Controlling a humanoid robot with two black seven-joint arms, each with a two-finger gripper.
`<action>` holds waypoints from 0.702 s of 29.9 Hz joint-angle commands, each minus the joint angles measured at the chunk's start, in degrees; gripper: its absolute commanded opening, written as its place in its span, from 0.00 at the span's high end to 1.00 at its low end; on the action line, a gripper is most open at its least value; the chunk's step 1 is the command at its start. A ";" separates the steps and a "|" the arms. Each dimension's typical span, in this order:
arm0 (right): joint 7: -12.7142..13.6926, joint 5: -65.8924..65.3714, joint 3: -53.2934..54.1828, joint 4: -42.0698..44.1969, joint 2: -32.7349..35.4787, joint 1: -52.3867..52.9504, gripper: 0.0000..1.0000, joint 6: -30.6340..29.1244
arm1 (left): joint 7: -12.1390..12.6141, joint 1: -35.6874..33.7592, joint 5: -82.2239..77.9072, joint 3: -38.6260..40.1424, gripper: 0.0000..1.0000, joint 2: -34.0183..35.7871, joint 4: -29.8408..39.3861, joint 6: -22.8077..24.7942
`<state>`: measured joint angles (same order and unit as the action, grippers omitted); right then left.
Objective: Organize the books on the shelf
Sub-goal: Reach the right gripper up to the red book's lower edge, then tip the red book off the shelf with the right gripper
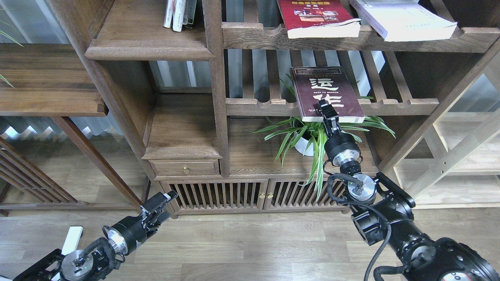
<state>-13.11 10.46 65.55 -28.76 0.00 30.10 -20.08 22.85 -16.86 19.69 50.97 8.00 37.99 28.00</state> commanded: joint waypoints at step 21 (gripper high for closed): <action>-3.77 0.00 -0.87 -0.15 0.00 0.05 0.88 -1.01 | -0.09 0.78 0.00 0.09 0.00 1.14 0.07 0.00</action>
<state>-16.88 10.46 64.77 -28.91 0.00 30.27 -20.79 22.78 -16.09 19.68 51.00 9.13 38.05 28.00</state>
